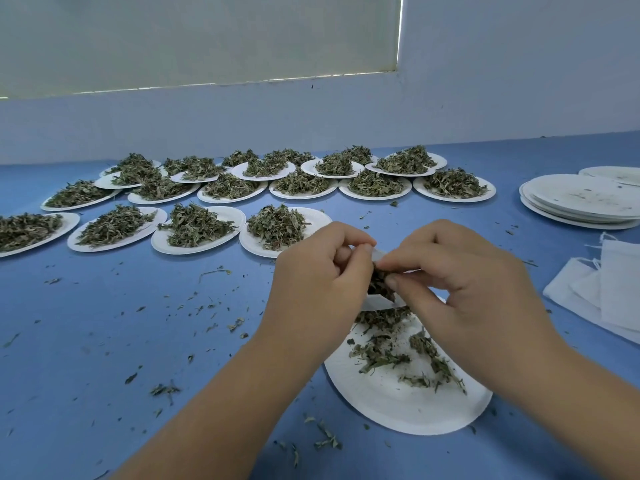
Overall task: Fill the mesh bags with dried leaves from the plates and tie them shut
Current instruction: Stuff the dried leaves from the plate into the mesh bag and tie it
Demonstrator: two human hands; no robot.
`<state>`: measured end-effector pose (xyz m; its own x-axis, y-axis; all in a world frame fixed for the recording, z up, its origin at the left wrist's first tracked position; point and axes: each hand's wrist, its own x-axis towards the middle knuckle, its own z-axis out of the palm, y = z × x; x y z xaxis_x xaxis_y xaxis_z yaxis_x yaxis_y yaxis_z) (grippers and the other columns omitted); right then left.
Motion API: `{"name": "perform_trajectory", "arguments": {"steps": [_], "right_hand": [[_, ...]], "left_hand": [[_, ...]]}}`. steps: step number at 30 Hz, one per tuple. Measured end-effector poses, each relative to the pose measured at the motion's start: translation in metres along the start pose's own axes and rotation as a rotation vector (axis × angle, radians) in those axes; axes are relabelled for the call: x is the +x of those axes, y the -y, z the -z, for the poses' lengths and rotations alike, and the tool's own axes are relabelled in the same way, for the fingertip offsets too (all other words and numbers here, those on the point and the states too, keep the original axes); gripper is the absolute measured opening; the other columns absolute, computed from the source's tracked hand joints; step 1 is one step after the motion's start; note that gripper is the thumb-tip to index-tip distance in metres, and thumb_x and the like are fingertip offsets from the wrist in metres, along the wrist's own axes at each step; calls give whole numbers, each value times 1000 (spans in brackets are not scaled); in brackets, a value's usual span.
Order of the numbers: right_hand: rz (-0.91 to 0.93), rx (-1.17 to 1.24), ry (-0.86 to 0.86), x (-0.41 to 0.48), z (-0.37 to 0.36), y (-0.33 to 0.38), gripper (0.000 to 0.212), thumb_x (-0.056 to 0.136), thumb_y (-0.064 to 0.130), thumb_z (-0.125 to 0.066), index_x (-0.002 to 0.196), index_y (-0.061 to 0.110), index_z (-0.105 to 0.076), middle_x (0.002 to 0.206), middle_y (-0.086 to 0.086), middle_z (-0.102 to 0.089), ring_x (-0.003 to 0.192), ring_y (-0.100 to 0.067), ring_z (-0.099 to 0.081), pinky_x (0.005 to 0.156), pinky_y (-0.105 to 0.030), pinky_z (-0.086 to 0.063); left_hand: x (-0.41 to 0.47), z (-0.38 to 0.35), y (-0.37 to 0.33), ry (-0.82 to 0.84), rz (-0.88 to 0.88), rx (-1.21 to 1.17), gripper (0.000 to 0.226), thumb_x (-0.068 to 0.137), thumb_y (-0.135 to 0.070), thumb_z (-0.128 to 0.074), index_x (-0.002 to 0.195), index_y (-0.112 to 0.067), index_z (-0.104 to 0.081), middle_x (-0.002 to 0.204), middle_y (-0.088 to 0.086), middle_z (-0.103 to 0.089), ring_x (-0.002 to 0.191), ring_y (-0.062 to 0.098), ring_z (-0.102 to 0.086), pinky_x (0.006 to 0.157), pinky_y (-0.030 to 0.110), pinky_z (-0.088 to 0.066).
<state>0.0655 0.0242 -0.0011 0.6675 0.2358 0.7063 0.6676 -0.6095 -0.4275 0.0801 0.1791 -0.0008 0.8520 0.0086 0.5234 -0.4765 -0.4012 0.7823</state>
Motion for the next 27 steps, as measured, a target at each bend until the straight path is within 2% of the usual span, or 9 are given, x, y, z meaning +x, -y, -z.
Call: {"name": "perform_trajectory", "arguments": {"steps": [4, 9, 13, 16, 18, 21, 23, 27], "right_hand": [[38, -34, 14, 0, -4, -1, 16, 80, 5, -75, 84, 20, -74, 80, 8, -62, 72, -8, -62, 65, -28, -50], [118, 19, -16, 2, 4, 0, 14, 82, 11, -69, 89, 21, -76, 82, 11, -68, 78, -2, -63, 71, -17, -49], [78, 35, -80, 6, 15, -5, 15, 84, 12, -65, 91, 23, -74, 86, 13, -68, 75, -4, -61, 70, -10, -44], [-7, 50, -28, 8, 19, -11, 16, 86, 19, -68, 98, 29, -73, 94, 18, -65, 80, -6, -59, 67, -14, -45], [-29, 41, 1, 6, 17, -13, 20, 84, 18, -72, 100, 31, -72, 94, 20, -63, 80, -5, -58, 67, -16, -44], [-2, -19, 33, 4, 11, -11, 15, 85, 29, -70, 100, 31, -73, 91, 19, -61, 79, 2, -54, 67, -8, -40], [15, -47, 80, 3, 10, -8, 21, 85, 35, -64, 103, 30, -73, 96, 19, -60, 84, 6, -54, 71, -6, -38], [7, -32, 180, 3, 10, -7, 31, 84, 41, -62, 114, 38, -66, 108, 21, -52, 93, -4, -54, 75, -10, -40]], "left_hand": [[-1, -1, 0, 8, 14, 5, 18, 90, -11, -61, 81, -25, -67, 51, -6, -47, 46, 2, -42, 48, 6, -33], [2, 2, 1, -14, 45, -18, 17, 90, -13, -61, 81, -26, -67, 54, 2, -50, 45, 2, -41, 46, 8, -33], [3, 6, 1, -44, 67, -35, 20, 91, -15, -60, 78, -29, -66, 52, -6, -47, 44, 2, -41, 44, 8, -30], [3, 7, 0, -54, 62, -51, 20, 92, -16, -59, 78, -29, -66, 54, 0, -49, 44, 2, -41, 44, 8, -30], [3, 7, -1, -57, 60, -76, 19, 92, -16, -59, 79, -28, -66, 51, -5, -48, 43, 3, -41, 43, 8, -30], [3, 7, -2, -58, 57, -84, 18, 91, -16, -60, 79, -27, -67, 52, -3, -49, 43, 2, -41, 44, 7, -30], [2, 6, -2, -51, 56, -84, 18, 91, -15, -60, 79, -27, -67, 53, -6, -50, 44, 2, -42, 44, 7, -31], [2, 6, -1, -63, 58, -74, 19, 90, -15, -61, 78, -29, -67, 55, -7, -53, 46, 1, -44, 46, 8, -34]]}}
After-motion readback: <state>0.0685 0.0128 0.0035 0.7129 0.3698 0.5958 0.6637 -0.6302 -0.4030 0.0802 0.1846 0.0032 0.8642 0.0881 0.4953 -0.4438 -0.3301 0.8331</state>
